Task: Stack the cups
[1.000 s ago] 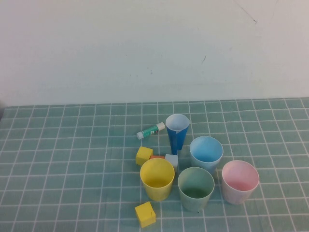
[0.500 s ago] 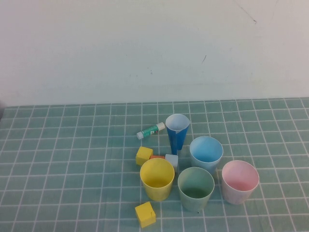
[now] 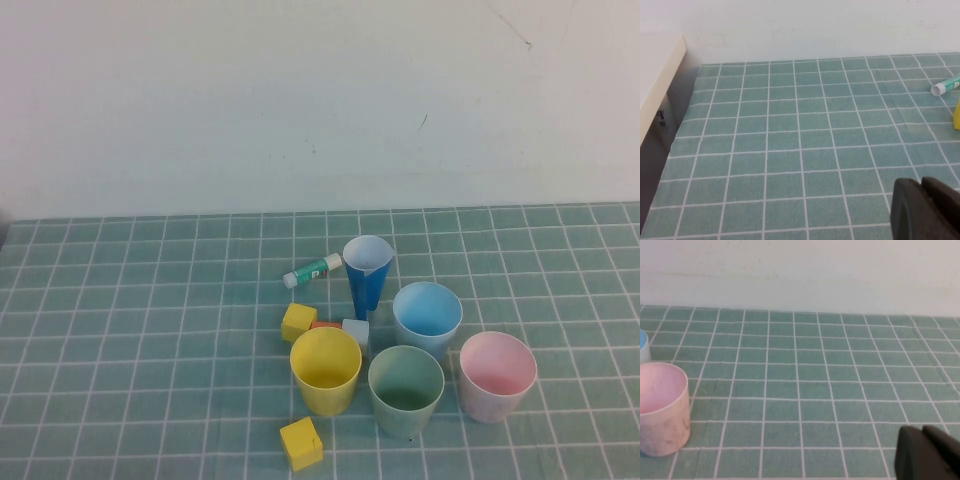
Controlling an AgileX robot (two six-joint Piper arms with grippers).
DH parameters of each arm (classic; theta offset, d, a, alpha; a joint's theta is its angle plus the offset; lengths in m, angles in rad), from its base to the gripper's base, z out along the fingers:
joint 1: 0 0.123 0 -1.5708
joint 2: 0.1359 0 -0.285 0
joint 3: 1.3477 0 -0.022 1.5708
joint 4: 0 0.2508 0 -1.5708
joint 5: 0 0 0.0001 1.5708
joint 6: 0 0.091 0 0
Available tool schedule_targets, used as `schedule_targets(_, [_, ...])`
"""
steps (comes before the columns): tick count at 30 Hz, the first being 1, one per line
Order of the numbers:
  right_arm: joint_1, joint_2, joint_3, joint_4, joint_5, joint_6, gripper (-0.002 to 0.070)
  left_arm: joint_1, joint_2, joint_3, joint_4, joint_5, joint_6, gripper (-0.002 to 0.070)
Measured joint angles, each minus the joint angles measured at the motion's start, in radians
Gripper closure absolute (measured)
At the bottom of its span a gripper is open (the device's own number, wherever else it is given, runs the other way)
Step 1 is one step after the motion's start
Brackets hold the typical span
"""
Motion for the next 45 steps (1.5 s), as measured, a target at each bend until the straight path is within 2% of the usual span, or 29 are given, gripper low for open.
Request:
schedule_targets(14, [0.0,0.0,0.0,0.0,0.0,0.0,0.0678,0.0,0.0,0.0,0.01,-0.002,0.0,0.0678])
schedule_targets(16, [0.0,0.0,0.0,0.0,0.0,0.0,0.0678,0.0,0.0,0.0,-0.021,-0.002,-0.022,0.0678])
schedule_targets(19, [0.0,0.0,0.0,0.0,0.0,0.0,0.0678,0.0,0.0,0.004,-0.197,-0.015,-0.104,0.0678])
schedule_targets(23, [0.0,0.0,0.0,0.0,0.0,0.0,0.0678,0.0,0.0,0.01,-0.602,-0.027,-0.215,0.0678])
schedule_targets(25, [0.0,0.0,0.0,0.0,0.0,0.0,0.0678,0.0,0.0,0.01,-0.722,-0.038,-0.236,0.0678])
schedule_targets(27, [0.0,0.0,0.0,0.0,0.0,0.0,0.0678,0.0,0.0,0.01,-0.774,-0.053,-0.245,0.0678])
schedule_targets(33, [0.0,0.0,0.0,0.0,0.0,0.0,0.0678,0.0,0.0,0.01,-0.827,-0.125,-0.242,0.0678])
schedule_targets(35, [0.0,0.0,0.0,0.0,0.0,0.0,0.0678,0.0,0.0,0.01,-0.833,-0.12,-0.174,0.0678])
schedule_targets(37, [0.0,0.0,0.0,0.0,0.0,0.0,0.0678,0.0,0.004,-0.015,-0.827,-0.083,-0.042,0.0678])
schedule_targets(41, [0.0,0.0,0.0,0.0,0.0,0.0,0.0678,0.0,0.135,-0.195,-0.723,0.024,0.182,0.0678])
schedule_targets(45, [0.0,0.0,0.0,0.0,0.0,0.0,0.0678,0.0,0.371,-0.423,-0.554,0.164,0.251,0.0678])
